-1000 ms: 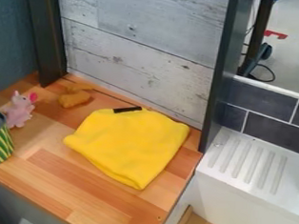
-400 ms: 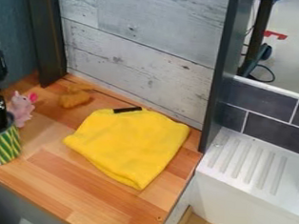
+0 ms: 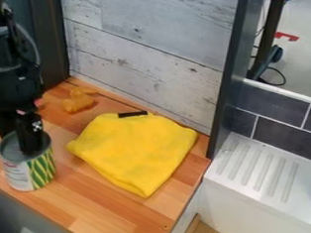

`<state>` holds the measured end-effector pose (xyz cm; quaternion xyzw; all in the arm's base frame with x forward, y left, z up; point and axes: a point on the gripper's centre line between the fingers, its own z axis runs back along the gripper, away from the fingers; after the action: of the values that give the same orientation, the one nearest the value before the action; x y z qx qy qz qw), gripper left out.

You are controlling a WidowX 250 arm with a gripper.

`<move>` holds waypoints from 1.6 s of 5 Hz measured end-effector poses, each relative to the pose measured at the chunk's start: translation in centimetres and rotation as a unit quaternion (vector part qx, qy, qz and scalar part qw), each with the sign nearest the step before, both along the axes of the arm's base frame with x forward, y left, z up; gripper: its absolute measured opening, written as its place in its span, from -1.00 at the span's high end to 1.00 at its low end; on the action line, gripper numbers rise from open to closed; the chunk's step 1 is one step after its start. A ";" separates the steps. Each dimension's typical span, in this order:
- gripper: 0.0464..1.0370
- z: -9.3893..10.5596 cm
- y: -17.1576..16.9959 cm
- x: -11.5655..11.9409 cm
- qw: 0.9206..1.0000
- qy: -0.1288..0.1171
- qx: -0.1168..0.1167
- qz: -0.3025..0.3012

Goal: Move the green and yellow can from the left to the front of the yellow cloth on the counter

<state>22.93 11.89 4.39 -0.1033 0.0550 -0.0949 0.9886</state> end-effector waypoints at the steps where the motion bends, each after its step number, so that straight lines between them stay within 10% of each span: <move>1: -0.93 0.1 -2.4 -0.5 1.000 0.010 -0.006 -0.003; 5: -0.93 1.1 -9.6 0.3 0.999 -0.020 -0.038 -0.024; 8: -0.93 7.7 -6.0 -1.0 0.995 -0.051 0.083 0.005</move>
<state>21.97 5.90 12.11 -0.0163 0.0118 -0.0904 0.9957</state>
